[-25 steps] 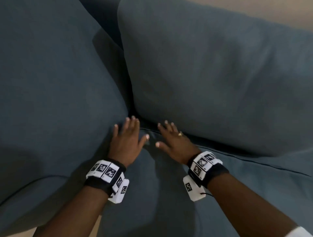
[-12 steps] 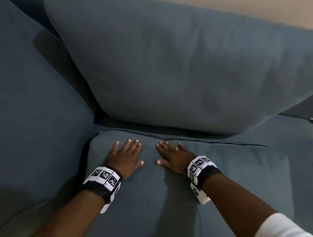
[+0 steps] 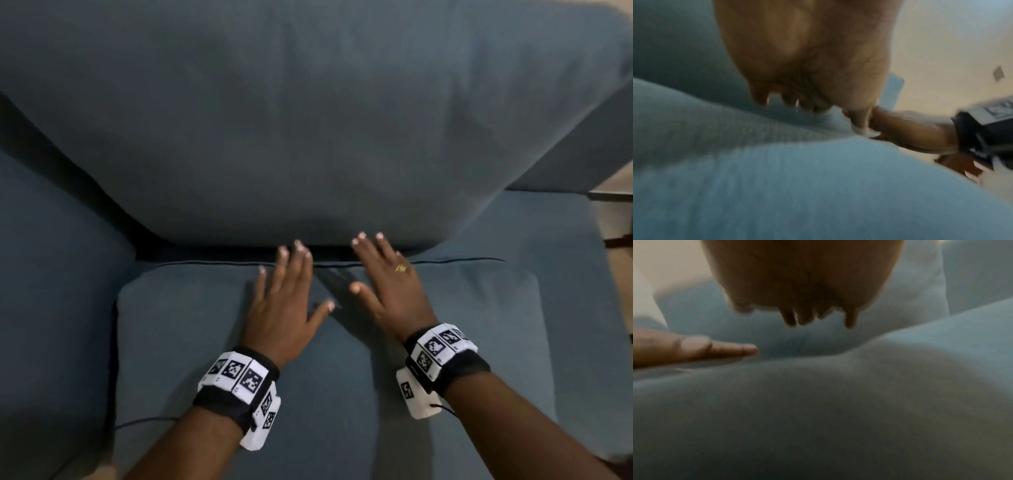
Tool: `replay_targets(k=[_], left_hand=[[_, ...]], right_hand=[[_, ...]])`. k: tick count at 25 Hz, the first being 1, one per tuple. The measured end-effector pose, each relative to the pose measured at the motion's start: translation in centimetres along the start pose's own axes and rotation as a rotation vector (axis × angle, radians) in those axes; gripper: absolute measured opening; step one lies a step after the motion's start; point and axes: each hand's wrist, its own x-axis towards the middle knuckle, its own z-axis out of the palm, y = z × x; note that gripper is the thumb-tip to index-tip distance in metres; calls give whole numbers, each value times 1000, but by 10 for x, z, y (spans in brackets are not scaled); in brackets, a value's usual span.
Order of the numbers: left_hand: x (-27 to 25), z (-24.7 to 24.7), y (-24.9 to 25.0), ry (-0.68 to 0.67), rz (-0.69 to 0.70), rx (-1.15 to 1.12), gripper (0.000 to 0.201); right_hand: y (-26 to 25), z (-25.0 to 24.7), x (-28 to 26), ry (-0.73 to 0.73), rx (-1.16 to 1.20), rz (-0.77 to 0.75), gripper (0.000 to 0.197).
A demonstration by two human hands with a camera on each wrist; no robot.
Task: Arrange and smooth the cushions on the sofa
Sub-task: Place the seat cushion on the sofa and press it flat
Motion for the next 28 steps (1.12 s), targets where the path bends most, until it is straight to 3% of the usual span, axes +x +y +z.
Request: replay_targets(k=[2,3,5,6,7,9,10,12,13,16,17,19,20,21,23,24,26,27,28], left_hand=[[6,16,22,-219,33,131,83],[12,15,32,-180,20,109,86],[23,4,54,43,34,-57,89],[24,3,63,39,60,-78,87],[24,9,73,-10,117,-17,85],[24,26,90,-258,123,114,85],[29,29,98,-250,105,96,86],[42,25,120,-20,119,-36,88],[46,23,132,-3,142,-72,88],[45,45,164,-224,194,119,93],[49,48,174,-204,186,114,93],[61,40,206,0,217,0,91],[66,39,220,24,259,-21,89],[68,41,232,-19,312,13,88],[73,56,245,-197,347,143,90],[78,59,253,-192,350,157,90],[87,57,269,-21,356,71,86],[90,57,277,-6,355,35,85],[93,59,284,-43,376,52,85]], right_hand=[[29,16,-12,-117,-174,-35,124],[38,13,-13,-84,-138,-15,124],[51,-10,-17,68,41,121,92],[59,-18,-21,85,61,165,83],[65,-21,-27,42,6,174,86],[89,-1,-38,-21,-138,102,116],[96,0,-41,-18,-105,118,119],[104,-12,-45,32,99,247,92],[107,-20,-49,10,121,289,86],[141,-8,-62,6,-91,195,115],[151,-11,-67,40,-63,213,113],[172,-40,-80,144,131,347,86],[184,-48,-87,175,152,396,80],[198,-49,-92,128,97,404,87],[228,-34,-95,69,-60,331,120],[236,-34,-97,88,-12,338,120],[243,-45,-97,299,236,406,88],[246,-48,-100,336,256,429,82],[251,-43,-101,279,199,418,92]])
